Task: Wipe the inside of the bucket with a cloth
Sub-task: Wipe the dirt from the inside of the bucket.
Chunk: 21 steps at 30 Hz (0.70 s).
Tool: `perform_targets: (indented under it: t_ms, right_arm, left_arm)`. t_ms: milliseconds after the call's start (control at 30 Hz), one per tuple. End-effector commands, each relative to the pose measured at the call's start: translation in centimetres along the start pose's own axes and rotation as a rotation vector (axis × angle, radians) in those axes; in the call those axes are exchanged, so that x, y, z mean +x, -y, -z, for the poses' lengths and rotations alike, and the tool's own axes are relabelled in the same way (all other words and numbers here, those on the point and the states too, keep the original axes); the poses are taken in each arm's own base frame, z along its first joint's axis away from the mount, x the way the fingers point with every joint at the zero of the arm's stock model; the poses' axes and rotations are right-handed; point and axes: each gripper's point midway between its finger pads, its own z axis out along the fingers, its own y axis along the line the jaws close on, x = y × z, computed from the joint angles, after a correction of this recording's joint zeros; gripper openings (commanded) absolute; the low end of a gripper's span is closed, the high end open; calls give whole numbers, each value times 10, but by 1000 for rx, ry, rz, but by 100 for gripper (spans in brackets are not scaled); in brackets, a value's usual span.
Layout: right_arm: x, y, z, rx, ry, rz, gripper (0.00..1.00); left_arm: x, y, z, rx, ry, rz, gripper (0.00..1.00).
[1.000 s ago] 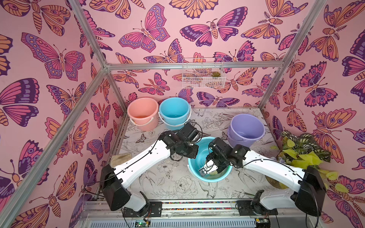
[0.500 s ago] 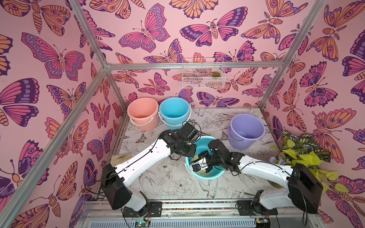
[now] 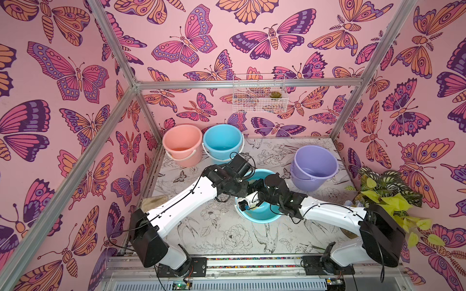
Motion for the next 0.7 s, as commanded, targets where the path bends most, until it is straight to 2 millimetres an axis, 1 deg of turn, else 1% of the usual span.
perform_targets:
  t_ms: [0, 133, 200, 267, 367, 467, 667]
  right_arm:
    - [41, -26, 11, -135, -224, 157, 0]
    - [55, -39, 33, -220, -299, 203, 0]
    - [56, -44, 46, -247, -311, 204, 0]
    - [53, -47, 58, -259, -292, 189, 0]
    - [40, -48, 75, -253, -233, 161, 0]
    - [21, -38, 87, -183, -149, 171, 0]
    - [-2, 9, 110, -15, -77, 255, 0]
  left_arm:
    - [-6, 38, 22, 186, 42, 15, 0]
    - [-7, 37, 20, 180, 40, 15, 0]
    - [-7, 37, 19, 179, 38, 16, 0]
    - [-7, 39, 18, 183, 35, 11, 0]
    - [-8, 41, 18, 192, 28, 18, 0]
    - [-7, 44, 15, 205, 11, 19, 0]
    - [-7, 48, 15, 213, -15, 16, 0]
